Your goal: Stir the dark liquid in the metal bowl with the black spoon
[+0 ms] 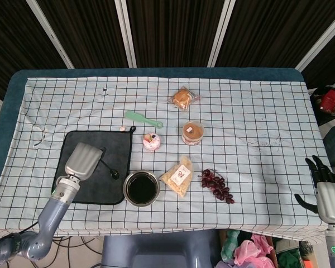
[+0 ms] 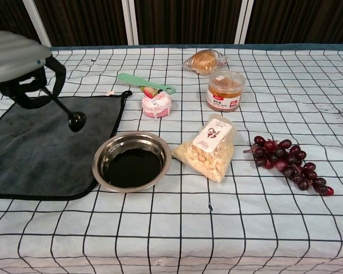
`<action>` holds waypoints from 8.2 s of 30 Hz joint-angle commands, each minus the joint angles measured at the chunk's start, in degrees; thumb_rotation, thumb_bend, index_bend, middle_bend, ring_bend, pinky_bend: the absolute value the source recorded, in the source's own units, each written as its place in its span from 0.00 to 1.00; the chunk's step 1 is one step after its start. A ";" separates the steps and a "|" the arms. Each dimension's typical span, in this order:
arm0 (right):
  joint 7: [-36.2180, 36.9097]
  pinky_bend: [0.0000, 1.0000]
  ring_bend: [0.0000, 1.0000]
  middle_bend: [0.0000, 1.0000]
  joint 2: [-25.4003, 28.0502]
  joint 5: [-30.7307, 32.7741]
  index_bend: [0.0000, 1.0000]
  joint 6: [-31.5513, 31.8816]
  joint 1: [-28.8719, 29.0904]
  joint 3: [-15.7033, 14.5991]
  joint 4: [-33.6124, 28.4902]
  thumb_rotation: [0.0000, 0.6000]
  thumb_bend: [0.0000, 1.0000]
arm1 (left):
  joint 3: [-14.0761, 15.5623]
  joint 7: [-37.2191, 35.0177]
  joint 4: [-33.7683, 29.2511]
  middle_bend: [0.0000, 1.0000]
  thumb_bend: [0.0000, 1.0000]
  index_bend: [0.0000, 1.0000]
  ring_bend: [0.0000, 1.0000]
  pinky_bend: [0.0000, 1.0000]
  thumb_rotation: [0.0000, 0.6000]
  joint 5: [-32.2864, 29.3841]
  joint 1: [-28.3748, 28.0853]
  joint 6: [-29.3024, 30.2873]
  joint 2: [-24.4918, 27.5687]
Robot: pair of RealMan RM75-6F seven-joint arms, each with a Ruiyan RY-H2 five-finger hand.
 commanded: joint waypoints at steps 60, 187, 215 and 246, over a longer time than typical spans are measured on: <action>3.95 0.25 0.13 0.03 1.79 0.29 0.08 1.49 -1.42 0.71 -0.72 1.00 0.13 | 6.80 44.44 9.44 0.93 0.51 0.65 0.95 0.92 1.00 -5.24 -21.27 -0.36 -20.22; 2.92 0.25 0.13 0.03 1.44 1.10 0.07 1.60 -1.78 1.06 -2.04 1.00 0.13 | 13.46 39.56 2.11 0.94 0.51 0.67 0.96 0.92 1.00 5.24 -18.76 0.35 -14.69; 2.78 0.25 0.12 0.03 1.48 1.77 0.05 1.15 -1.77 1.13 -2.16 1.00 0.13 | 6.71 38.85 9.14 0.92 0.44 0.53 0.95 0.92 1.00 -2.42 -21.27 -2.90 -18.66; 0.08 0.24 0.10 0.02 0.61 2.30 0.05 -0.76 -0.78 0.75 -0.54 1.00 0.12 | 16.34 -3.55 -20.60 0.18 0.14 0.15 0.12 0.19 1.00 13.66 6.95 25.66 17.50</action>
